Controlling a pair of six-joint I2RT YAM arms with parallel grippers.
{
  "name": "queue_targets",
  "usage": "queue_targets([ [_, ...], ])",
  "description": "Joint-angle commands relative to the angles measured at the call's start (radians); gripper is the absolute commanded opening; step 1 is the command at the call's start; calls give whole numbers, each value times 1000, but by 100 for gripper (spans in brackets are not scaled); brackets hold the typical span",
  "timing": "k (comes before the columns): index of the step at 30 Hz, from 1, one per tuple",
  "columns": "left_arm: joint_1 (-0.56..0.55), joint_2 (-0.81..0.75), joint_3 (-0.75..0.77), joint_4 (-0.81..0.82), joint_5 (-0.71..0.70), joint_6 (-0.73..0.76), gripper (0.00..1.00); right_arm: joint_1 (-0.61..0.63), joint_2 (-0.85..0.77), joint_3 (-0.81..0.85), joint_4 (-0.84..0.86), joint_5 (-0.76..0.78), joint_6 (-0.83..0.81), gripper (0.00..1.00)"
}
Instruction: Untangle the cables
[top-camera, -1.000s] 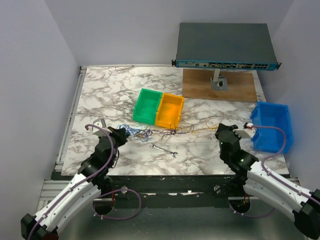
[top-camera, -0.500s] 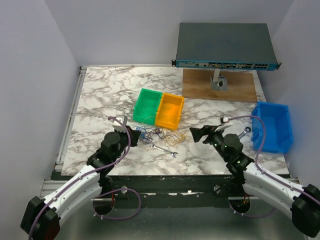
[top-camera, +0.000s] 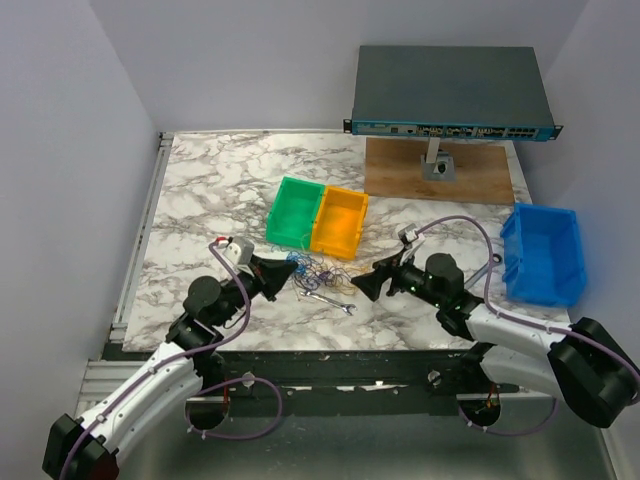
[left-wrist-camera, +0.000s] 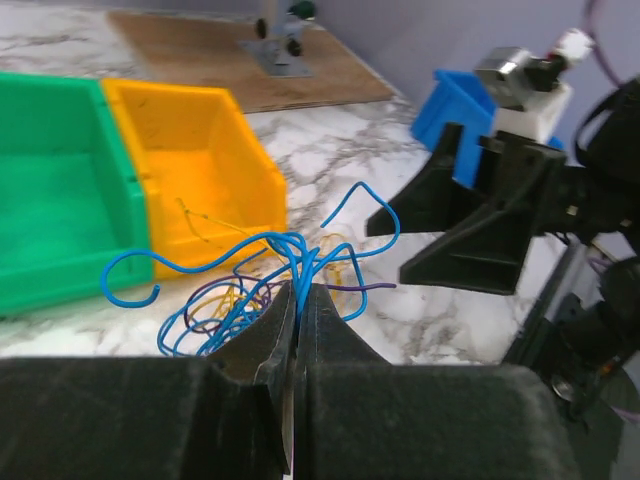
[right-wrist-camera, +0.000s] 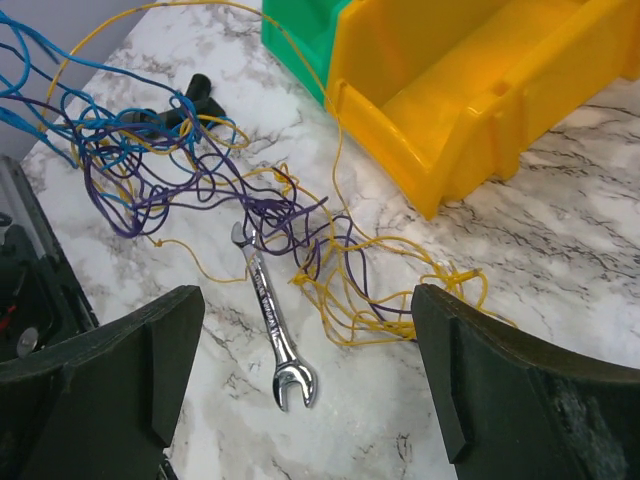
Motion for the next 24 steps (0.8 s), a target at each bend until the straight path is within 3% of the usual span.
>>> queue_targets([
  [1,0,17,-21,166,253,19,0,6,19,25,78,-111,-24,95],
  [7,-4,97,-10,257,404,2,0,6,-31,-24,169,-209,-31,96],
  [13,-12,136,0,281,434,-6,0,13,17,-19,235,-359,-24,95],
  [24,-24,157,0,330,472,-31,0,133,177,93,165,-343,-92,95],
])
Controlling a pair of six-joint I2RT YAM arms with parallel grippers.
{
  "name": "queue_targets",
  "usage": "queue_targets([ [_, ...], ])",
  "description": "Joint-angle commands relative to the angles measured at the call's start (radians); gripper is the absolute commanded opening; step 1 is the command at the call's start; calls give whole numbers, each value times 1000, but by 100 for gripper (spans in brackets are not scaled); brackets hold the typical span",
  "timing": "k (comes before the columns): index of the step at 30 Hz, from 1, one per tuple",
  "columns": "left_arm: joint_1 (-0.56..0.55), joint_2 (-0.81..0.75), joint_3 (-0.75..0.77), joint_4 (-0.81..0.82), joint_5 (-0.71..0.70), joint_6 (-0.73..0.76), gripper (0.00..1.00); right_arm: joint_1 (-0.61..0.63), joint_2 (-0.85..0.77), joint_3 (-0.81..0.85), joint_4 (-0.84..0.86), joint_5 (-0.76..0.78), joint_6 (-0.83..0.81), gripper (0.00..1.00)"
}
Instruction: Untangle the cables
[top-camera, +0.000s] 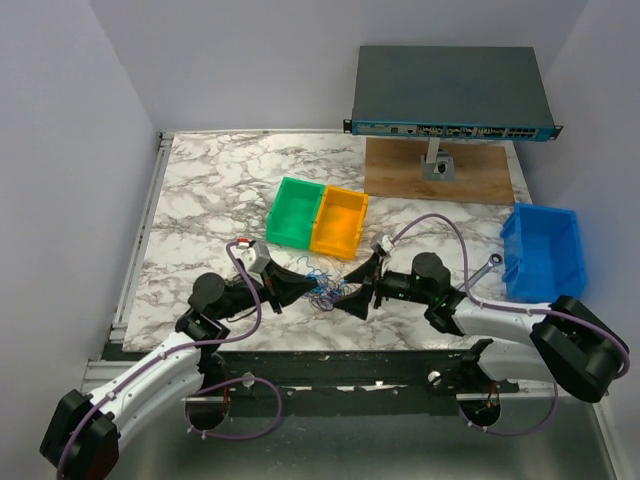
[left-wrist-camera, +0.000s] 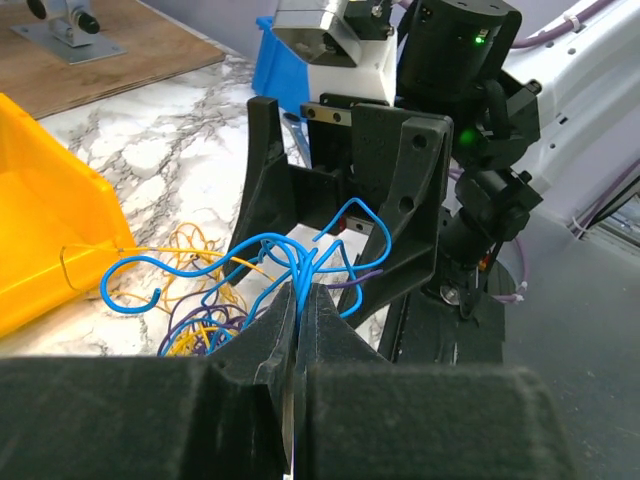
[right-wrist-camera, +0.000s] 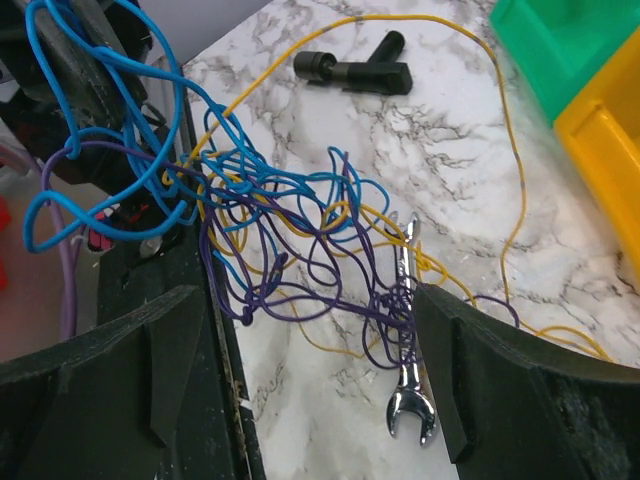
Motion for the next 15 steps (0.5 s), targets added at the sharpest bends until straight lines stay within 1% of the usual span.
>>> queue_targets([
  [1,-9,19,14,62,49,-12,0,62,64,63,-3,-26,-55,95],
  [3,-13,30,19,69,45,-14,0,100,111,104,-47,-10,-80,94],
  [4,-17,35,23,66,39,-13,0,125,130,123,-73,3,-100,90],
  [5,-18,34,24,59,23,-12,0,144,148,142,-104,23,-115,81],
  [6,-21,31,27,46,6,-8,0,159,158,155,-122,38,-125,64],
  [7,-21,23,30,30,-17,-4,0,162,160,160,-133,55,-126,51],
  [9,-21,0,32,-20,-84,8,0,162,135,146,-138,123,-117,17],
  [10,-21,-14,31,-53,-122,16,0,163,106,131,-140,170,-113,6],
  [11,-21,-31,31,-94,-175,22,0,163,77,116,-138,224,-108,1],
  [13,-21,-64,26,-145,-260,23,6,164,16,80,-125,311,-86,1],
  [14,-20,-76,22,-165,-304,23,12,163,-17,62,-117,340,-79,1],
  [15,-21,-87,19,-184,-343,16,22,163,-39,48,-110,352,-79,1],
])
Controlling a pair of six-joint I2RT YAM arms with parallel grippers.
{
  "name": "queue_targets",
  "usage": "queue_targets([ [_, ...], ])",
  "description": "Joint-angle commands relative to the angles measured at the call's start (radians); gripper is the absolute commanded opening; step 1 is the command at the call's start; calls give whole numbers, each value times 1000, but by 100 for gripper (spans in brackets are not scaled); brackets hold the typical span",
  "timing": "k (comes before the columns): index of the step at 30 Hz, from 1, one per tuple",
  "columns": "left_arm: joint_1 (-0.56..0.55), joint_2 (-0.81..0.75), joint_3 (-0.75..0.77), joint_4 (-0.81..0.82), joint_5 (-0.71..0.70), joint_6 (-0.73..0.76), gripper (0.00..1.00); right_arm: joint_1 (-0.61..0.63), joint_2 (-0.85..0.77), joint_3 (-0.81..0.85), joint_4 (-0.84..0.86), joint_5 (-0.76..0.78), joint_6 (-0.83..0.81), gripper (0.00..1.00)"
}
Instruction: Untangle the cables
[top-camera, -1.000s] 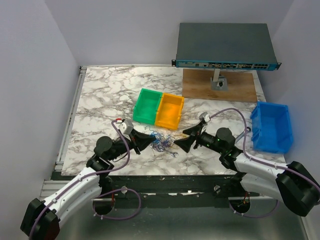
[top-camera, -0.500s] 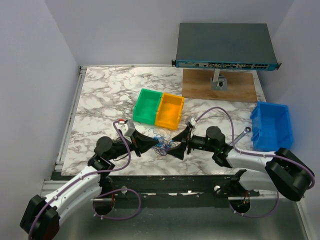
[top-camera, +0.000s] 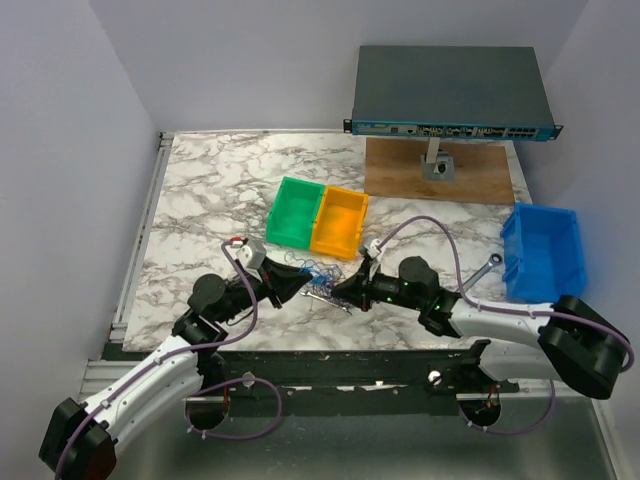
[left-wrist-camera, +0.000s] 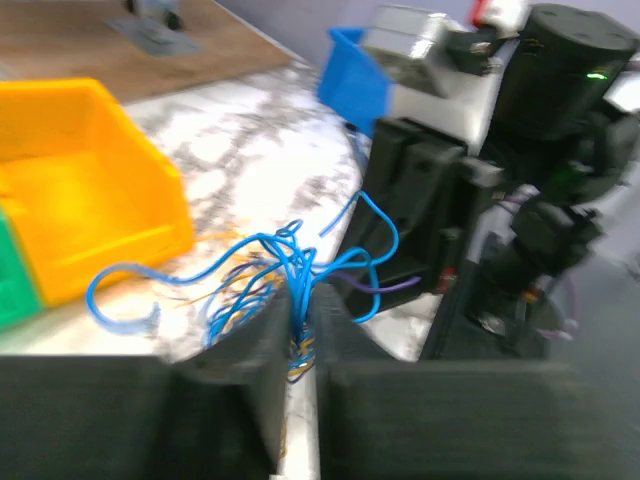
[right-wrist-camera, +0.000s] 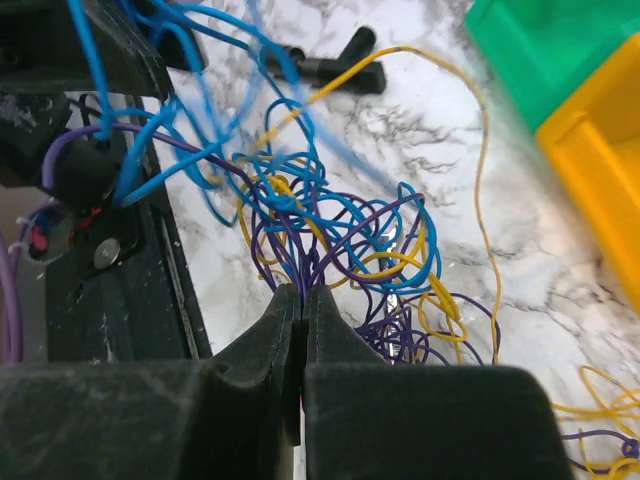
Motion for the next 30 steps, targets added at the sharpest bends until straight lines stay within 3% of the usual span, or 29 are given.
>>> queue_targets([
  [1,-5,-63,13,-119,-242,8,37,2,-113,-66,22,174,17,1],
  [3,-4,-70,15,-148,-286,0,61,3,-129,-74,20,178,19,1],
  [6,-3,-67,22,-172,-306,-3,70,2,-124,-68,10,174,18,1],
  [17,-4,12,54,-176,-285,1,65,2,-108,-60,7,129,-4,1],
  [24,-3,108,83,-124,-165,0,70,3,-95,-53,2,95,-9,1],
  [30,-5,39,27,-10,-59,6,70,2,-70,-35,-10,66,-12,1],
])
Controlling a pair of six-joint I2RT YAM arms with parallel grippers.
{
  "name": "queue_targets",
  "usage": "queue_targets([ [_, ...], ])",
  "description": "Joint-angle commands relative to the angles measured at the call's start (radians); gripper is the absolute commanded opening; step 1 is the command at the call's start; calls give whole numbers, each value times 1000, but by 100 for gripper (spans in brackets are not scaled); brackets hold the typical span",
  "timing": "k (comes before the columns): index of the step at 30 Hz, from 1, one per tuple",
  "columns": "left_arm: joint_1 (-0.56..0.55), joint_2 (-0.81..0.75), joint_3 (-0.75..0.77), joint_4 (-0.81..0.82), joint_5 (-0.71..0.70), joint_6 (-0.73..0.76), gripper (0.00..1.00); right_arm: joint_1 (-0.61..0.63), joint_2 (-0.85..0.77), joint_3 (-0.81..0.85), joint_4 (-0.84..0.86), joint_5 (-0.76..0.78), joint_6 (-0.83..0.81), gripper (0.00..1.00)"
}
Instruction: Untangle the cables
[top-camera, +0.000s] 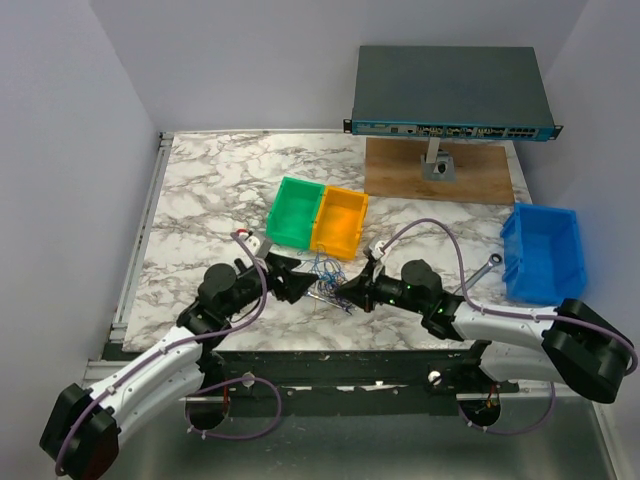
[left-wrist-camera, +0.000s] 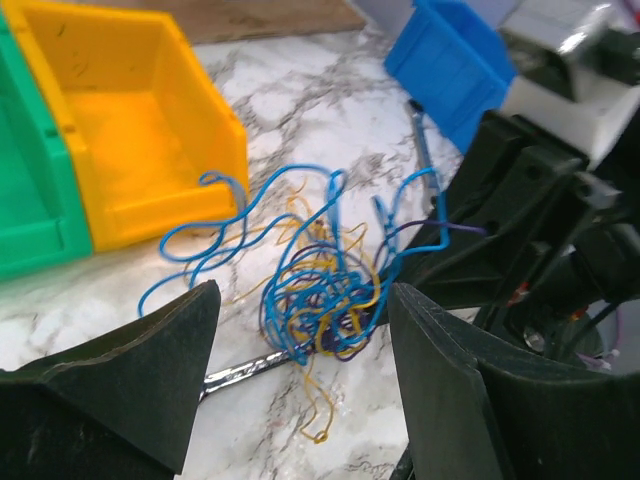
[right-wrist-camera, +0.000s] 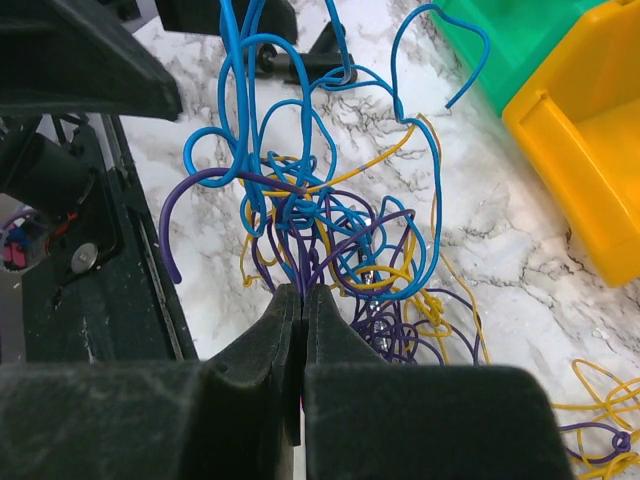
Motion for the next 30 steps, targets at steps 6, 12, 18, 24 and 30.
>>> queue_targets([
  [6,-4,-57,-32,123,50,7,61,3,41,31,-1,-75,-18,1],
  [12,-4,136,56,128,109,-17,51,3,38,31,6,-90,-18,1],
  [18,-4,211,111,88,98,-7,0,4,26,33,-24,9,-7,1],
  [24,24,5,51,-145,-392,-46,0,3,-74,5,-116,566,77,1],
  [30,74,-181,27,-433,-787,-208,0,1,-187,-19,-320,1309,298,1],
])
